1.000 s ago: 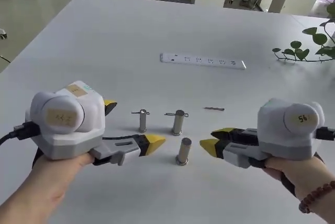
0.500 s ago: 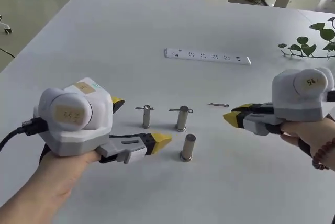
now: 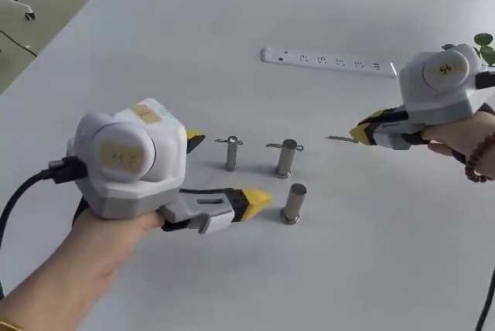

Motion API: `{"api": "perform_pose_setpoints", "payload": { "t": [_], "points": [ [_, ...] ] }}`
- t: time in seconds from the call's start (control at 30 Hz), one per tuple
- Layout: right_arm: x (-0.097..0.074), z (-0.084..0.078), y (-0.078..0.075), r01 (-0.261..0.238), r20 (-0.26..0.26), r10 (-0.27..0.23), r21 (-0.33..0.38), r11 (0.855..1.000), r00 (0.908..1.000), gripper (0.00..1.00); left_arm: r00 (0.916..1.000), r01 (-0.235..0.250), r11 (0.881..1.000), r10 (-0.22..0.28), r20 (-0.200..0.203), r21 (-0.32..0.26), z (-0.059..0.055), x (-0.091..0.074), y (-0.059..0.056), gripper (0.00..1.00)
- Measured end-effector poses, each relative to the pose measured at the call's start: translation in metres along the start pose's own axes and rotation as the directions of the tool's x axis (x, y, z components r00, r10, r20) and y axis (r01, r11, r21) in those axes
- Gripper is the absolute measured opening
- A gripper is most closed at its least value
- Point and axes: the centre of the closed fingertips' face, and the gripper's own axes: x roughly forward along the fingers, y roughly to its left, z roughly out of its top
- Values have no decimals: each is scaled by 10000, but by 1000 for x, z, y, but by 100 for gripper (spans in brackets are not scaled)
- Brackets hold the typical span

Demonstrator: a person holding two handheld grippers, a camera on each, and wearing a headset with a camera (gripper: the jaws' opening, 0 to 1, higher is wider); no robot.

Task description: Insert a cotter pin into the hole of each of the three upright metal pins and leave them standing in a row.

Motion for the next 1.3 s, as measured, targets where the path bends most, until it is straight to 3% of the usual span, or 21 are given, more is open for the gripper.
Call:
{"api": "perform_pose_setpoints", "payload": {
  "t": [0.17, 0.2, 0.3, 0.5, 0.9, 1.0, 1.2, 1.3],
  "points": [
    [13, -14, -8, -266, -650, 248, -269, 9993, 9976, 7, 9999, -41, 10000, 40, -104, -67, -4, 0, 2, 74],
    [25, -16, -19, -337, -685, 316, -303, 9990, 9972, 7, 9999, -41, 10000, 40, -120, -81, -4, 0, 3, 74],
    [29, -21, -23, -557, -862, 523, -379, 9977, 9949, 8, 9999, -75, 9999, 73, -134, -123, -5, -1, 4, 74],
    [30, -24, -19, -1156, -1194, 1086, -536, 9918, 9869, 8, 9996, -109, 9998, 105, -270, -142, -8, -1, 4, 74],
    [33, -25, -10, -1764, -1582, 1642, -662, 9821, 9736, 3, 9995, -205, 9994, 199, -235, -269, -7, -4, 7, 73],
    [35, -26, -14, -1776, -1662, 1646, -669, 9818, 9723, 2, 9996, -186, 9994, 180, -221, -275, -7, -4, 7, 73],
    [34, -27, -14, -1596, -1697, 1604, 182, 9870, 9724, 0, 9997, -132, 9998, 128, -194, -178, -5, -3, 4, 73],
    [33, -27, -12, -1508, -1916, 1399, -434, 9876, 9715, 0, 9997, -110, 9999, 108, -218, -122, -4, -4, 3, 73]
  ]
}}
